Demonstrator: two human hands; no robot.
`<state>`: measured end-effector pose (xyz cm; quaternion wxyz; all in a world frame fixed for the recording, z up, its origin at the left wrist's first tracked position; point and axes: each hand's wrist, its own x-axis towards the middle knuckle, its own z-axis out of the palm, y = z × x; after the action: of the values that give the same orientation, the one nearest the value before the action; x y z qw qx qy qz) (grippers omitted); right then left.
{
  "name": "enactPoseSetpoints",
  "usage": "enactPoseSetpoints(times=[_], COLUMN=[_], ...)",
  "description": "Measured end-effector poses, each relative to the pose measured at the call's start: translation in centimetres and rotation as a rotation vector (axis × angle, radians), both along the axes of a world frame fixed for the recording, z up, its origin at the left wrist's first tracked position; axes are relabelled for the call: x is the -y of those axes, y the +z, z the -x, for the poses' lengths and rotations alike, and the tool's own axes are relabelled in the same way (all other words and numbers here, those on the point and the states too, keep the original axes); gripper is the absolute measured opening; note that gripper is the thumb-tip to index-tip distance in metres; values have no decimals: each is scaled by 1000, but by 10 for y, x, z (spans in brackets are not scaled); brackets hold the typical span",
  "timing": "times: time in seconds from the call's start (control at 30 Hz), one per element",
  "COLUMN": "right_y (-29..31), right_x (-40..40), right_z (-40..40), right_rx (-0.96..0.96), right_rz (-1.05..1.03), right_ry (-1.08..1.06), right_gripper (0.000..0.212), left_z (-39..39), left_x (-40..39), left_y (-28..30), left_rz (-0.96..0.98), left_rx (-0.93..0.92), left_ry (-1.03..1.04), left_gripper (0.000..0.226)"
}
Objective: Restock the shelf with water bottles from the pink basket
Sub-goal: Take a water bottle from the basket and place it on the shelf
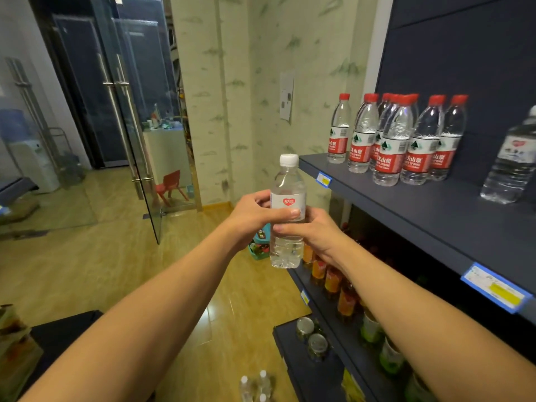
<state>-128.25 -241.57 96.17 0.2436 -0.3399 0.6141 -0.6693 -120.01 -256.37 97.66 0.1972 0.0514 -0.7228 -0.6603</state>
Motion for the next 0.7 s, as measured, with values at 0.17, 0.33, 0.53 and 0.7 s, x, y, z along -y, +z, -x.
enactPoseSetpoints(times=[0.17,0.33,0.53,0.7], right_y=[9,26,60,90], right_x=[-16,-39,-91,-144], right_z=[0,8,20,31], right_rx=[-38,-56,-104,-148], right_rz=[-2,-7,21,25], right_ry=[-111,-224,-394,-532], right_gripper=[44,47,45,44], left_z=[10,28,58,82], left_x=[-7,-26,-49,-78], left_y=[5,25,41,52], left_rz=[46,21,-78,-86], left_rx=[-16,-65,-95,-108], left_ry=[-63,-179,-204,-235], left_gripper=[53,40,81,97])
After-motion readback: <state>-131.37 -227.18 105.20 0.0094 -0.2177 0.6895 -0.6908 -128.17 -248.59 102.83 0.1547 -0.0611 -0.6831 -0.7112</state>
